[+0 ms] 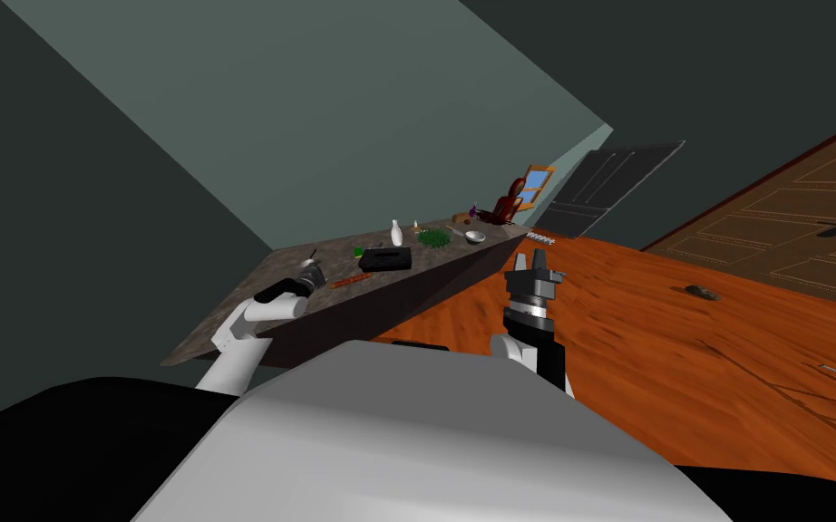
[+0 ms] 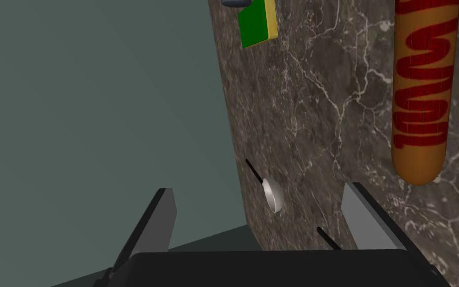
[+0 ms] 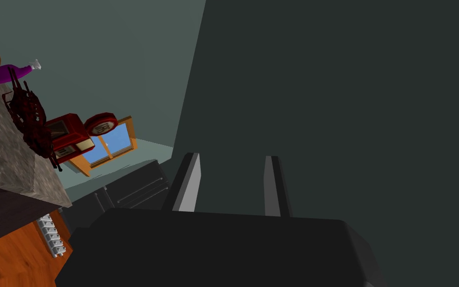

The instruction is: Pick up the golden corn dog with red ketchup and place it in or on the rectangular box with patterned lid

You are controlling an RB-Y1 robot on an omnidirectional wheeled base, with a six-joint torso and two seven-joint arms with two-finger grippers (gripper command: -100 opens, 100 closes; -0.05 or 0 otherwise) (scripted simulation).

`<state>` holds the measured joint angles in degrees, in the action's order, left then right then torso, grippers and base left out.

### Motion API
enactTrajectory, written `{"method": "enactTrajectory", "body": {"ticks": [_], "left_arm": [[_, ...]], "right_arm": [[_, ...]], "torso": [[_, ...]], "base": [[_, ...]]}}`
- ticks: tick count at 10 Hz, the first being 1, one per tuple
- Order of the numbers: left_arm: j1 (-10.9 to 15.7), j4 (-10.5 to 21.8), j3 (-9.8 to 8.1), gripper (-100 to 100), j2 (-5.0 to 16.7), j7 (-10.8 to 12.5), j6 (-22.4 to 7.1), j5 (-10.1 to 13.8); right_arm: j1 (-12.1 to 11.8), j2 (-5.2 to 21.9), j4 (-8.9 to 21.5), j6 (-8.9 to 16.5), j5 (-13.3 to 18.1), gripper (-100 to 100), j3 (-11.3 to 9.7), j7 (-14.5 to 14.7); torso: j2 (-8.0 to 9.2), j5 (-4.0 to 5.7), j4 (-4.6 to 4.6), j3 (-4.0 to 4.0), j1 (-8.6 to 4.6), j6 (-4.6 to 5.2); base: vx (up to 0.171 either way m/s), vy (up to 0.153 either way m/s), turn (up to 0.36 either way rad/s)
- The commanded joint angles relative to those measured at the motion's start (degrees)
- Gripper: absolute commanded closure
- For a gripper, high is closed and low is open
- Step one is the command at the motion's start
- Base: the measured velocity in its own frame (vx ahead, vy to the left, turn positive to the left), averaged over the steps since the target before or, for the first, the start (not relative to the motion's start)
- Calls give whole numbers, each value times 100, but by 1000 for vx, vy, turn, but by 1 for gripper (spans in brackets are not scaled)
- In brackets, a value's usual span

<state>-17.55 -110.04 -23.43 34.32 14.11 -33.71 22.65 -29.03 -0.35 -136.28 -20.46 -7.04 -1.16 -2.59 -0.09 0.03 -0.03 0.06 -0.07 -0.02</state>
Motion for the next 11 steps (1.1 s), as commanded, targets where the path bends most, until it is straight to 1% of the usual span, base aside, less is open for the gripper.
{"method": "enactTrajectory", "body": {"ticks": [1,3,4,6,7,9,10,11], "left_arm": [[106,137,-44,-100,94,51,-286,97],[106,137,-44,-100,94,51,-565,97],[201,249,-90,-100,186,100,-763,195],[201,249,-90,-100,186,100,-1034,195],[297,357,-128,-100,267,143,-1190,286],[297,357,-128,-100,267,143,-1499,286],[392,460,-160,-100,337,181,-1668,370],[392,460,-160,-100,337,181,-1833,370]], "right_arm": [[0,0,0,0,0,0,0,0],[0,0,0,0,0,0,0,0],[0,0,0,0,0,0,0,0],[0,0,0,0,0,0,0,0],[0,0,0,0,0,0,0,0],[0,0,0,0,0,0,0,0],[0,0,0,0,0,0,0,0],[0,0,0,0,0,0,0,0]], "torso": [[0,0,0,0,0,0],[-9,1,-2,5,-6,1],[-4,0,-1,2,1,0],[-9,1,-2,5,-4,0],[-2,-1,-1,1,3,0],[-7,-1,-2,4,0,0],[-2,-1,-1,1,1,0],[-12,1,-2,6,-7,1]], "base": [[34,-36,-23],[42,-34,0],[48,-41,-18],[37,-27,-3],[47,-13,-17],[37,-28,-4],[62,-49,-18],[66,-36,-6]]}}
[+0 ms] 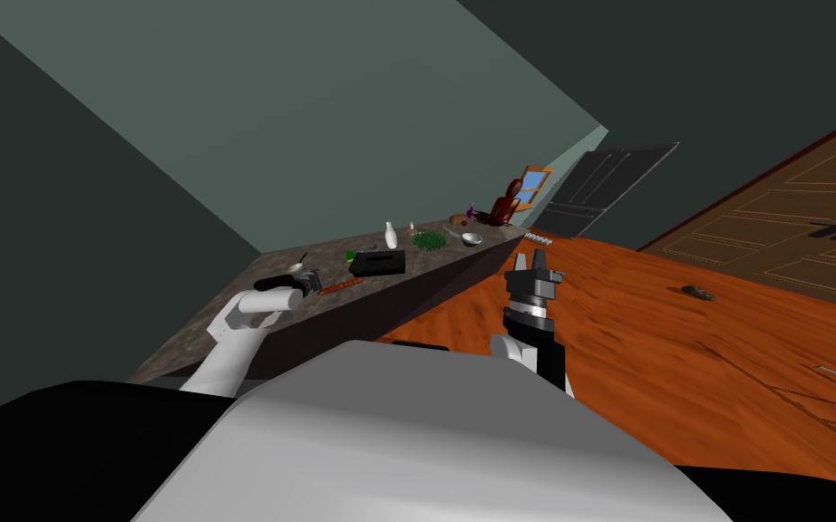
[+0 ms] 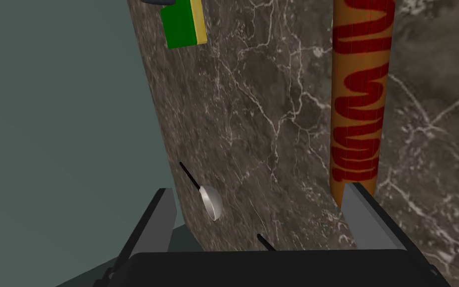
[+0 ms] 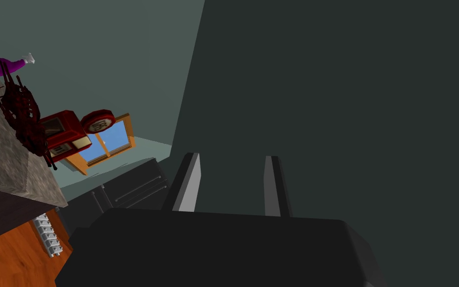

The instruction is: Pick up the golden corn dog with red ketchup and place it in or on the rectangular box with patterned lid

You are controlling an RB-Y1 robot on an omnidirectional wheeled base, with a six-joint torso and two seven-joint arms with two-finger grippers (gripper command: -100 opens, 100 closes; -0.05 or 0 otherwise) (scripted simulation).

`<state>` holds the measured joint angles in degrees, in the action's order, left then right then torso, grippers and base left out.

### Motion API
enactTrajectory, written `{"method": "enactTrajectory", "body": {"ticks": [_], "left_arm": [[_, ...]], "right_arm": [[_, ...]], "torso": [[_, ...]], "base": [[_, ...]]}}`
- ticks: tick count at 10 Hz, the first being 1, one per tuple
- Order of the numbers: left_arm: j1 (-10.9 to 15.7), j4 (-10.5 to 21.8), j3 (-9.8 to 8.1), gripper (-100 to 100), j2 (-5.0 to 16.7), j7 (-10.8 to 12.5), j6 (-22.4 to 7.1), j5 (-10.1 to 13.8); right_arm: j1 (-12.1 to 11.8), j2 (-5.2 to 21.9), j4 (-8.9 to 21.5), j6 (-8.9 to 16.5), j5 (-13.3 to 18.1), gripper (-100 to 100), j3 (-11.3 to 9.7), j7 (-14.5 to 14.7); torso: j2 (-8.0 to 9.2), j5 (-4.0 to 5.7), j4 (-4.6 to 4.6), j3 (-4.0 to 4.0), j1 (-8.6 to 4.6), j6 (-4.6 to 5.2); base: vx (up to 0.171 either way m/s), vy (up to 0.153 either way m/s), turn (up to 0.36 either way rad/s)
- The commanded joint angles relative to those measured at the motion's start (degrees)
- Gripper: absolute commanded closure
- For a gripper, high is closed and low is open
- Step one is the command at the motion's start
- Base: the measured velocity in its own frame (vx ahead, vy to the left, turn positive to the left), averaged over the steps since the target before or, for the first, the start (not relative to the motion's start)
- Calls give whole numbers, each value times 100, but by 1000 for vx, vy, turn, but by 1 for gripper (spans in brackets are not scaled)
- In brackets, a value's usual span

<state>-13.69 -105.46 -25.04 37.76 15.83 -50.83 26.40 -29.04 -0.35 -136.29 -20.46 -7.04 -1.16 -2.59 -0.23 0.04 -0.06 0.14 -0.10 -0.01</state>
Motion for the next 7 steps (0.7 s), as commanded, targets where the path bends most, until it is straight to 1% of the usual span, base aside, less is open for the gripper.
{"method": "enactTrajectory", "body": {"ticks": [1,2,4,5,6,7], "left_arm": [[5,2,1,-100,-7,10,-247,-5],[100,101,-25,-100,53,42,-423,72],[100,101,-25,-100,53,42,-699,72],[193,196,-44,-100,103,70,-892,142],[193,196,-44,-100,103,70,-1052,142],[193,196,-44,-100,103,70,-1140,142]], "right_arm": [[0,0,0,0,0,0,0,0],[0,0,0,0,0,0,0,0],[0,0,0,0,0,0,0,0],[0,0,0,0,0,0,0,0],[0,0,0,0,0,0,0,0],[0,0,0,0,0,0,0,0]], "torso": [[0,0,0,0,0,0],[10,-2,2,-5,10,-1],[3,-2,1,-2,5,0],[11,-2,2,-6,9,-1],[4,-2,1,-3,8,0],[3,-2,0,-1,8,0]], "base": [[27,-4,0],[48,-13,-14],[43,-19,-6],[55,-17,-14],[59,-17,-9],[28,-10,0]]}}
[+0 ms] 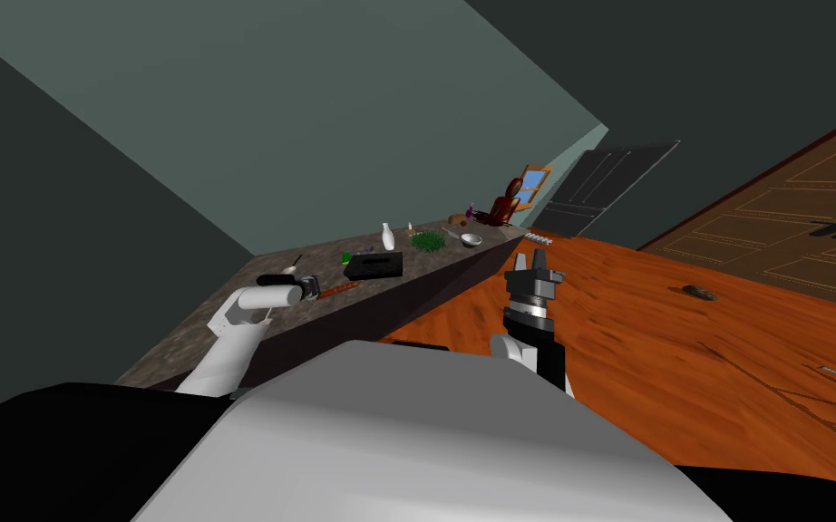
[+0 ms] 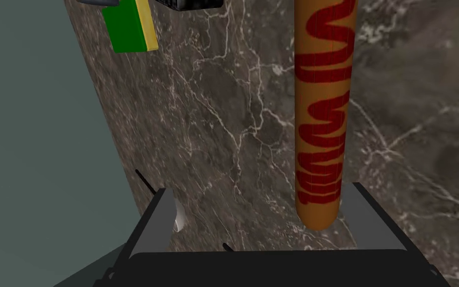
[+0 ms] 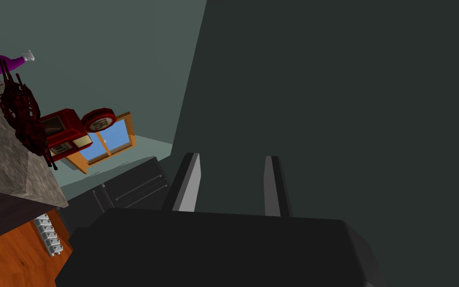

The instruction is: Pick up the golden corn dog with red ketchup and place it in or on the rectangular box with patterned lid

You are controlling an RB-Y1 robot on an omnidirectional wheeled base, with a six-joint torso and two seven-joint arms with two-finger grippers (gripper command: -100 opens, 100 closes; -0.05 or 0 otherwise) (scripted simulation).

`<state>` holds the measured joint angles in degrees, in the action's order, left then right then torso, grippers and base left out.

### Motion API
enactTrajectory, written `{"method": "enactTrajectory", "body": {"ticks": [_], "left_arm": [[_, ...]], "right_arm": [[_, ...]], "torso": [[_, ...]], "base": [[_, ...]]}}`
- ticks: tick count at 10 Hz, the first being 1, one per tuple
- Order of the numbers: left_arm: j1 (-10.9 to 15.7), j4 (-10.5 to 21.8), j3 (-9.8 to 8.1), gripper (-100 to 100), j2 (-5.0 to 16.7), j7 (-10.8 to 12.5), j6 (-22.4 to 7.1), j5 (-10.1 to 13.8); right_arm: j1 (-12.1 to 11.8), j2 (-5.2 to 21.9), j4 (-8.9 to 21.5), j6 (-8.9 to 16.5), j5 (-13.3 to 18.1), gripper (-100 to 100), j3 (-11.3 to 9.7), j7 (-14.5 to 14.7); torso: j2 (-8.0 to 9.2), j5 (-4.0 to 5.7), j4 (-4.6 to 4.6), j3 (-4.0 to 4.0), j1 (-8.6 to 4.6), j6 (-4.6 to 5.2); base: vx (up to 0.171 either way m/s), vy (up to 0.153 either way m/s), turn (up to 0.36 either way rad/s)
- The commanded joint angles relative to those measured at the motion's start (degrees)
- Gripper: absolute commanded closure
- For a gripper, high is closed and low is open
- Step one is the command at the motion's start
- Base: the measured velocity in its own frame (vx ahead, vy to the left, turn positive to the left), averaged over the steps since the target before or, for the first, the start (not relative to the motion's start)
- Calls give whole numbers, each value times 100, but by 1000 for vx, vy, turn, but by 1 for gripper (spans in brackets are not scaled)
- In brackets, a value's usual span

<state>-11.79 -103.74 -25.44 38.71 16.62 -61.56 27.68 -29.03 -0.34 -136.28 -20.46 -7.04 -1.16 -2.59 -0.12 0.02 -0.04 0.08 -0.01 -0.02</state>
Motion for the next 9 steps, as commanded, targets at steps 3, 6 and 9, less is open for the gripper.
{"method": "enactTrajectory", "body": {"ticks": [3,6,9], "left_arm": [[93,115,-17,-100,49,13,-496,78],[181,201,-25,-100,82,31,-909,134],[345,354,-25,-100,127,54,-1458,226]], "right_arm": [[0,0,0,0,0,0,0,0],[0,0,0,0,0,0,0,0],[0,0,0,0,0,0,0,0]], "torso": [[-7,0,-1,4,-2,0],[-9,0,-2,5,1,0],[-6,-1,-1,4,2,0]], "base": [[45,-15,-8],[50,-8,-8],[64,-8,-11]]}}
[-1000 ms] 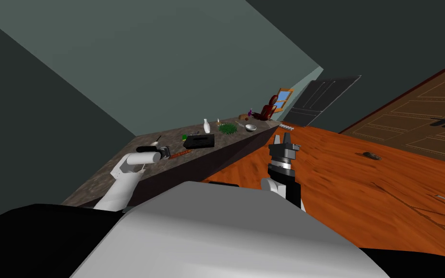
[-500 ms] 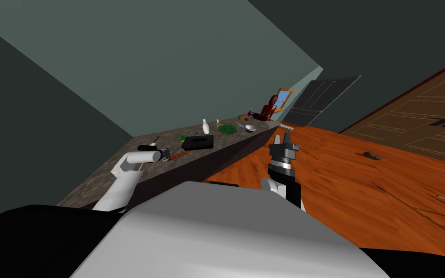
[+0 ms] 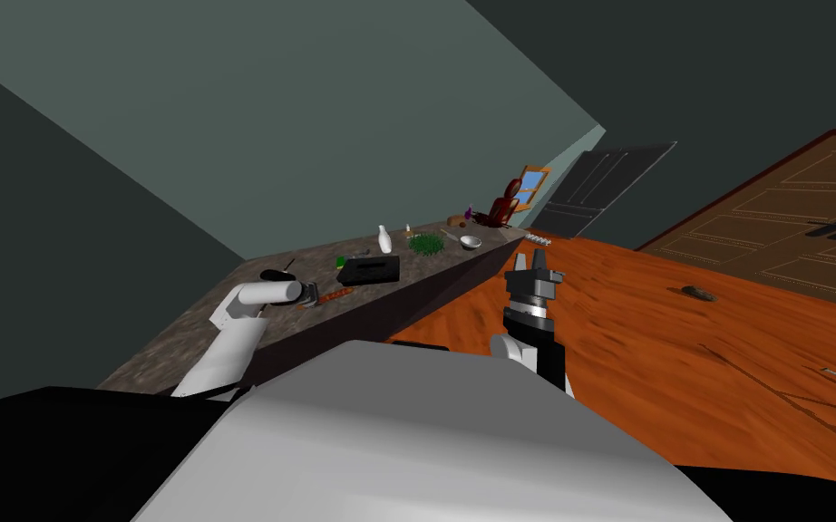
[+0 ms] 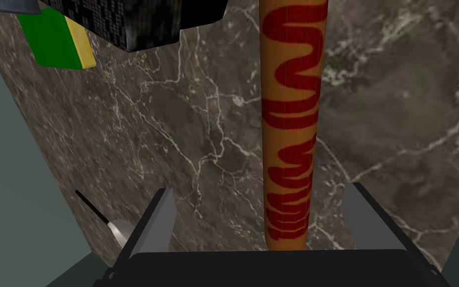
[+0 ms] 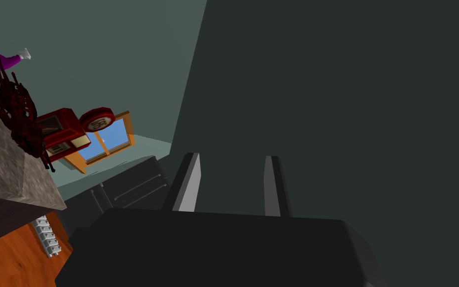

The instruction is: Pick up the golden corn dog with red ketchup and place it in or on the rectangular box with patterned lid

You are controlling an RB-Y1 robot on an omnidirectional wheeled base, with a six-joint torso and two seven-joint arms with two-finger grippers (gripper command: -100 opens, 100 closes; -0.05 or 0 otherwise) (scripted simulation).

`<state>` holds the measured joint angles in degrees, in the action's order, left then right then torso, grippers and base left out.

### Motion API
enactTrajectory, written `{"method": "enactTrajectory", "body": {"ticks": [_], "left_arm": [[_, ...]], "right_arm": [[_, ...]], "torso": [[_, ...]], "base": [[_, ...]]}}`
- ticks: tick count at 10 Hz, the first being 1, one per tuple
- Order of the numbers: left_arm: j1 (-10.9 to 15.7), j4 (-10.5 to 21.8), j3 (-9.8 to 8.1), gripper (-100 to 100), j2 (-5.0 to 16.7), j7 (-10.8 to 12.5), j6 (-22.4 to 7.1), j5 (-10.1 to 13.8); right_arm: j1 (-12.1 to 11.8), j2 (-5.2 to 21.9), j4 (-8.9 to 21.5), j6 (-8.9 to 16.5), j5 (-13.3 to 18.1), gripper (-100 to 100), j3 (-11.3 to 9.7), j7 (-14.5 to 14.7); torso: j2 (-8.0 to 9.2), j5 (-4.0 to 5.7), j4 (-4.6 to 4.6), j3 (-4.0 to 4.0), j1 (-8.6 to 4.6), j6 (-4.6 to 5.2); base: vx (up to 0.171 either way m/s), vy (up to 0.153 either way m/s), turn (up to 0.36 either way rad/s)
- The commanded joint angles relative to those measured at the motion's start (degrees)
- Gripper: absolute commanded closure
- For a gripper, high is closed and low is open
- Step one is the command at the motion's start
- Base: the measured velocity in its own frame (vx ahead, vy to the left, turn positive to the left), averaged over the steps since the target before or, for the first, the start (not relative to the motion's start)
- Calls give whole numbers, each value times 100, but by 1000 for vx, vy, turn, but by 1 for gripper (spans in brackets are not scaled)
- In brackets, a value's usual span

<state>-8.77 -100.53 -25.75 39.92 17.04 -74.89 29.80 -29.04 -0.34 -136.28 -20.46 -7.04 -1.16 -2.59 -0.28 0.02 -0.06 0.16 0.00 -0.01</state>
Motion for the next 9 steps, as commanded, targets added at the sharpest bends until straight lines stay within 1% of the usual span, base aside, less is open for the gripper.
{"method": "enactTrajectory", "body": {"ticks": [1,2,3,4,5,6,9], "left_arm": [[43,33,7,-100,6,12,-286,15],[43,33,7,-100,6,12,-345,15],[118,100,13,-100,20,18,-584,51],[118,100,13,-100,20,18,-696,51],[187,160,23,-100,28,21,-884,82],[187,160,23,-100,28,21,-1020,82],[306,257,51,-100,31,19,-1496,128]], "right_arm": [[0,0,0,0,0,0,0,0],[0,0,0,0,0,0,0,0],[1,0,0,0,0,0,0,0],[0,0,0,0,0,0,0,0],[0,0,0,0,0,0,0,0],[0,0,0,0,0,0,0,0],[0,0,0,0,0,0,0,0]], "torso": [[0,0,0,0,0,0],[2,0,0,0,-1,-1],[15,0,2,-7,1,-1],[14,-1,3,-8,3,-1],[11,-1,2,-6,4,-1],[4,0,1,-2,-1,-1],[8,-2,1,-4,7,-1]], "base": [[73,-12,-8],[26,-7,1],[39,-2,-14],[54,1,-9],[74,-14,-15],[62,-7,-4],[59,8,-11]]}}
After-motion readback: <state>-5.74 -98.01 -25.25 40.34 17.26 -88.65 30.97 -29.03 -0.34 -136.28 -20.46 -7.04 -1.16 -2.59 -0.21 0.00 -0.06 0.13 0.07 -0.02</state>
